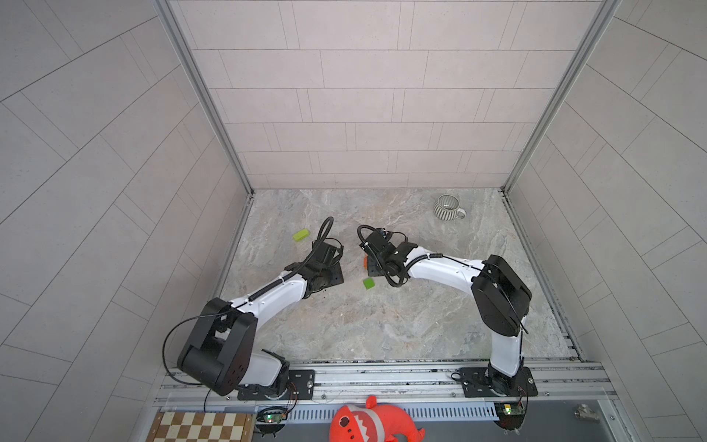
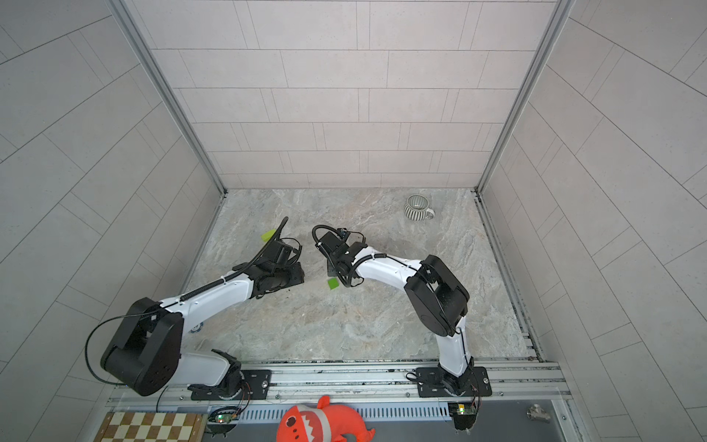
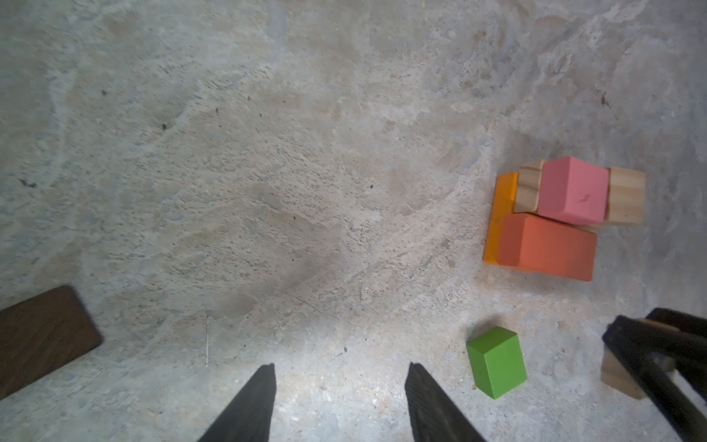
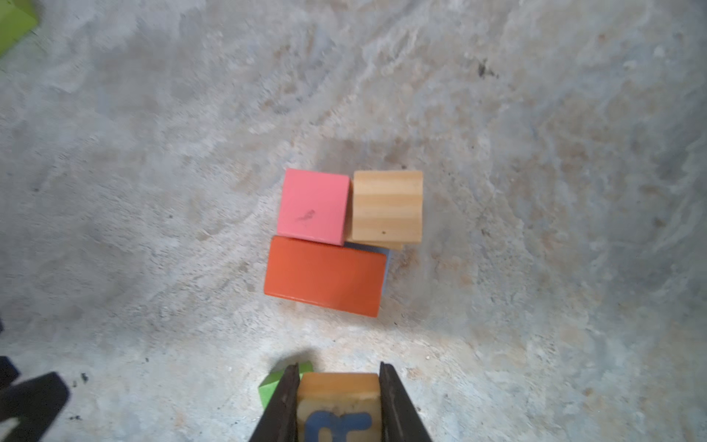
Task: Build the wood block tower
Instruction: 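Grasp the wooden R-lettered cube with right gripper and lift it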
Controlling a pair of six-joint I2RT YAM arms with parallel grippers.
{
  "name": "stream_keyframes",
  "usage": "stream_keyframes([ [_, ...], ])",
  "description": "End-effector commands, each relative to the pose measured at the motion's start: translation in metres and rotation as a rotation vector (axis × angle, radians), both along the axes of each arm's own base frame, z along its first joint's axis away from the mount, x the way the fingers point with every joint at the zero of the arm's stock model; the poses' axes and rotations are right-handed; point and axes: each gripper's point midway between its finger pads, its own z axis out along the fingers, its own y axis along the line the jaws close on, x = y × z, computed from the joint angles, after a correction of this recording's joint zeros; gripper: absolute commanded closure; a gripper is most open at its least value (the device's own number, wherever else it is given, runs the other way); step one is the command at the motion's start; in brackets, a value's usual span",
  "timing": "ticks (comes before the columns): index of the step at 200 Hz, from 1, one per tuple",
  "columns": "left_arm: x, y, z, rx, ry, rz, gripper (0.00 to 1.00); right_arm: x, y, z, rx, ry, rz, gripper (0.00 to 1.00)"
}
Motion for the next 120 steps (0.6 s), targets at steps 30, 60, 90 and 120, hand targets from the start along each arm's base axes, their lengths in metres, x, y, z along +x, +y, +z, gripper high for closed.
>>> stream_keyframes([
  [30, -0.001, 0.002, 0.003, -0.002, -0.013, 0.005, 0.40, 0.008, 0.009, -0.009, -0.035, 0.029, -0.006, 0.80],
  [60, -0.001, 0.003, 0.001, 0.005, -0.011, 0.006, 0.40, 0.012, 0.015, -0.015, -0.035, 0.039, -0.010, 0.80],
  [90, -0.001, 0.003, 0.000, 0.006, -0.011, 0.002, 0.40, 0.016, 0.017, -0.018, -0.045, 0.038, -0.014, 0.80],
  [120, -0.001, 0.003, 0.000, 0.004, -0.015, 0.000, 0.40, 0.020, 0.020, -0.019, -0.051, 0.037, -0.017, 0.80],
])
